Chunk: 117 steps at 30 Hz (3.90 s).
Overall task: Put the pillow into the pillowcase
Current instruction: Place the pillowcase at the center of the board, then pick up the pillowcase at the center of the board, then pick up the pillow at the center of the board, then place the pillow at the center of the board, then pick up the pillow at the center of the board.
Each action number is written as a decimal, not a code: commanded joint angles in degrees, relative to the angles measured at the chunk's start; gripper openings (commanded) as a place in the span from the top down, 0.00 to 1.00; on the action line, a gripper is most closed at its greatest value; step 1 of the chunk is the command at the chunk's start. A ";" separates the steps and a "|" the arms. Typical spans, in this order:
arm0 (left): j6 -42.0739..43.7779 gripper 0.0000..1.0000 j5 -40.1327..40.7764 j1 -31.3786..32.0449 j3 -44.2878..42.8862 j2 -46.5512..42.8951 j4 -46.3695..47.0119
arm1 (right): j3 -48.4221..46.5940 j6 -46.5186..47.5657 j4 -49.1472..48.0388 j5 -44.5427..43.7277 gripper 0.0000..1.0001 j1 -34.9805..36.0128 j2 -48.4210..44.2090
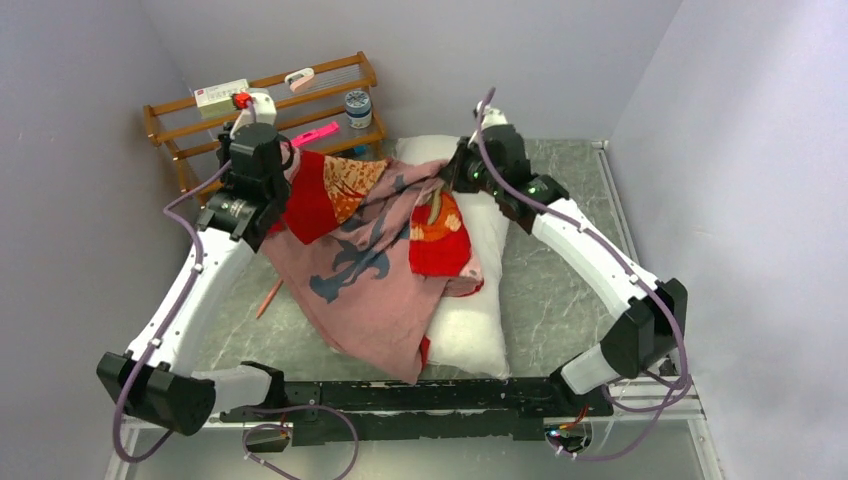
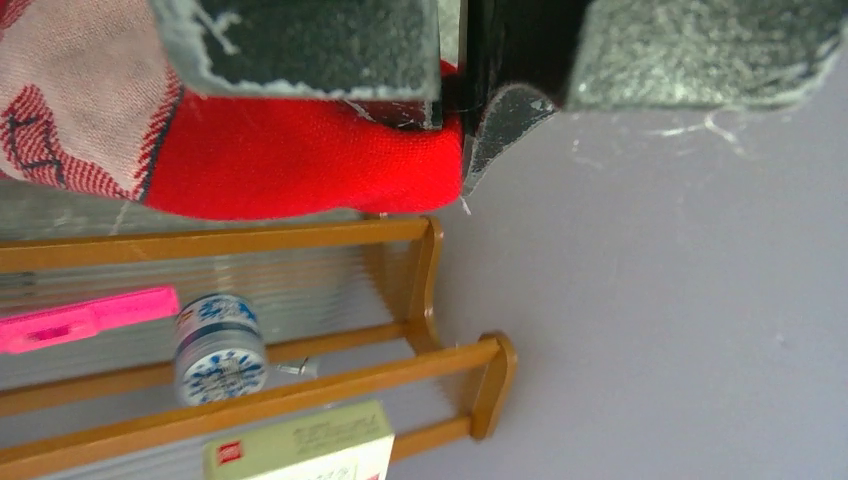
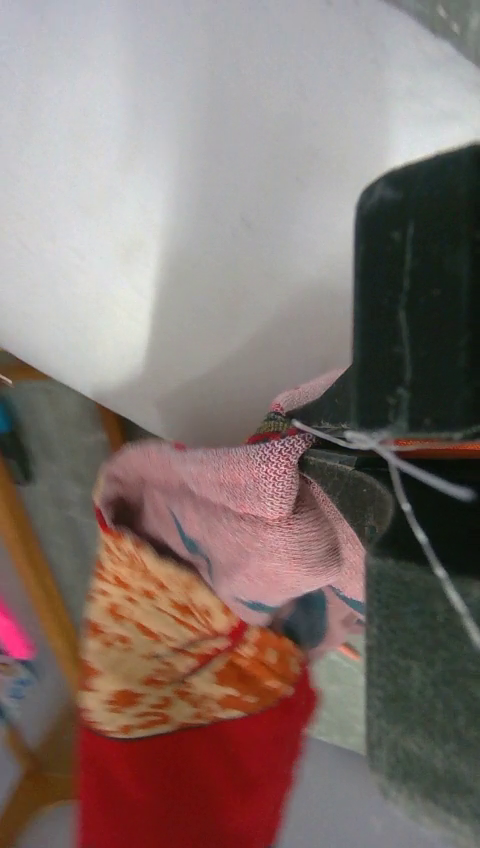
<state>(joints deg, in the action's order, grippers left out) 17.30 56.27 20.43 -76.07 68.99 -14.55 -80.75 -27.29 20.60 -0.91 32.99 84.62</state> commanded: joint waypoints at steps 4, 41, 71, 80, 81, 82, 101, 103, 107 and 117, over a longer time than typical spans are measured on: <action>-23.31 0.95 -13.79 -9.91 -5.98 3.74 -15.18 | -6.50 -6.11 -12.48 5.51 1.00 -12.32 6.40; -47.94 0.04 -68.33 18.28 10.56 1.85 5.65 | 28.07 -19.54 -18.41 8.79 0.00 -19.40 -5.44; -36.85 0.95 -32.66 20.90 -21.37 20.57 -3.93 | -9.28 21.84 21.01 -26.48 1.00 -19.37 -9.25; -34.97 0.95 -32.00 18.89 -21.74 22.96 -4.50 | -17.00 22.74 23.29 -26.70 1.00 -19.30 -5.17; -34.92 0.95 -31.96 18.58 -22.04 23.74 -4.29 | -18.62 22.24 23.62 -25.19 1.00 -19.28 -5.39; -34.85 0.95 -32.40 18.19 -22.28 24.59 -3.72 | -20.00 21.42 24.45 -24.03 1.00 -19.30 -5.56; -38.60 0.95 -52.37 16.93 -16.39 31.39 10.78 | -10.18 -3.34 35.17 -31.06 0.00 -19.37 -12.76; -38.64 0.95 -52.32 16.93 -15.33 30.78 11.09 | -8.44 -12.19 31.44 -32.14 0.00 -19.41 -13.48; -38.60 0.95 -52.06 16.88 -13.42 29.58 10.89 | -14.15 -25.57 34.80 -33.14 0.00 -19.54 -5.72; -38.73 0.95 -52.76 16.93 -8.19 26.25 12.32 | -33.38 -30.73 44.12 -48.22 0.00 -20.99 21.40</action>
<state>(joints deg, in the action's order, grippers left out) -20.73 4.27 37.32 -85.38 99.26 -6.24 -111.20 -55.77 61.93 -41.04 13.06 101.69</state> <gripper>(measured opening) 0.068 0.994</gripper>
